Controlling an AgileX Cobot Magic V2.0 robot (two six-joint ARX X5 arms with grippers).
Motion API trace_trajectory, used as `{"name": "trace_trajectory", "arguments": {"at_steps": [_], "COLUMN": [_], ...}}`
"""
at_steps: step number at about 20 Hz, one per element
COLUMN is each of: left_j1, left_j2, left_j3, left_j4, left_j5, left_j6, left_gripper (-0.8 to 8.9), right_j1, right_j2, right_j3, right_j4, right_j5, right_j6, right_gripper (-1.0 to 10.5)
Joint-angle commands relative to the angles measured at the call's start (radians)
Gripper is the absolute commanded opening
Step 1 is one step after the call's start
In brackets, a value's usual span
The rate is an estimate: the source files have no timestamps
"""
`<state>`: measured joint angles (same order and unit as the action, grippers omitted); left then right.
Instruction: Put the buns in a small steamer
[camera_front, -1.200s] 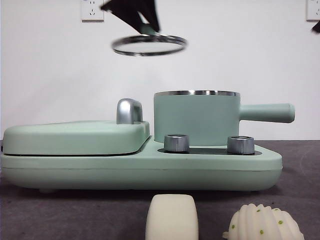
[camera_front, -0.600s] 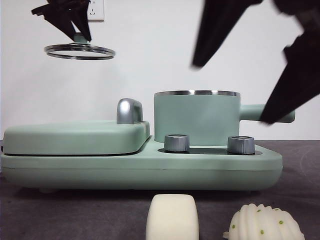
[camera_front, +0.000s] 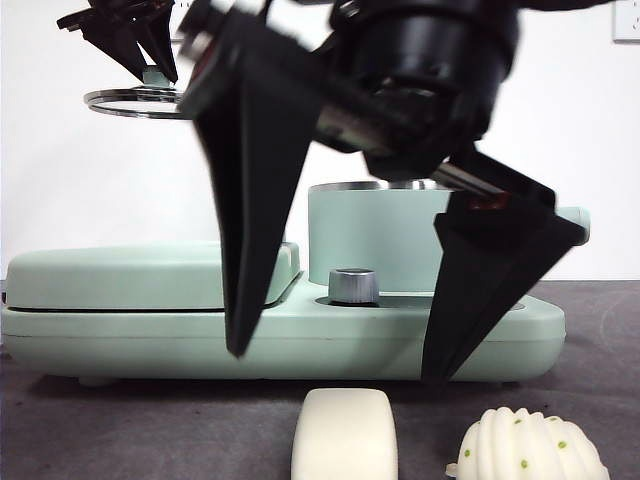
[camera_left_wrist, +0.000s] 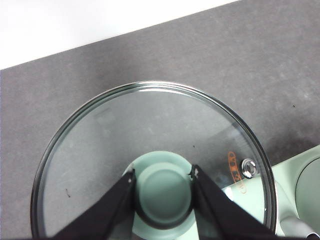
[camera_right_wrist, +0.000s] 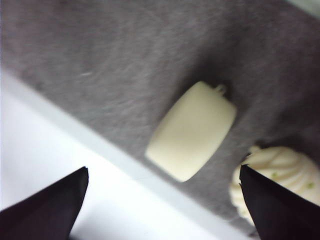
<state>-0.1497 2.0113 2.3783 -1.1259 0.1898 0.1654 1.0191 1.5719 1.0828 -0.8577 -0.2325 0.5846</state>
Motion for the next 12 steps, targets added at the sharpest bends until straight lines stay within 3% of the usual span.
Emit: {"name": "trace_trajectory", "arguments": {"at_steps": [1, 6, 10, 12], "left_j1": [-0.001, -0.001, -0.001, -0.001], "left_j2": [0.009, 0.009, 0.009, 0.009], "left_j3": [0.038, 0.038, 0.038, 0.038], "left_j4": [0.021, 0.020, 0.021, 0.020], "left_j5": [0.009, 0.009, 0.009, 0.009], "left_j6": [0.005, 0.005, 0.002, 0.002], "left_gripper": [0.18, 0.18, 0.18, 0.18], "right_j1": [0.019, 0.019, 0.024, 0.025], "right_j2": [0.073, 0.154, 0.168, 0.170], "right_j3": [0.052, 0.060, 0.060, 0.060], "right_j4": [-0.036, 0.006, 0.053, 0.042], "right_j5": [0.029, 0.001, 0.004, 0.024], "right_j6": [-0.020, -0.016, -0.016, -0.016], "right_gripper": [4.8, 4.7, 3.5, 3.5]}}
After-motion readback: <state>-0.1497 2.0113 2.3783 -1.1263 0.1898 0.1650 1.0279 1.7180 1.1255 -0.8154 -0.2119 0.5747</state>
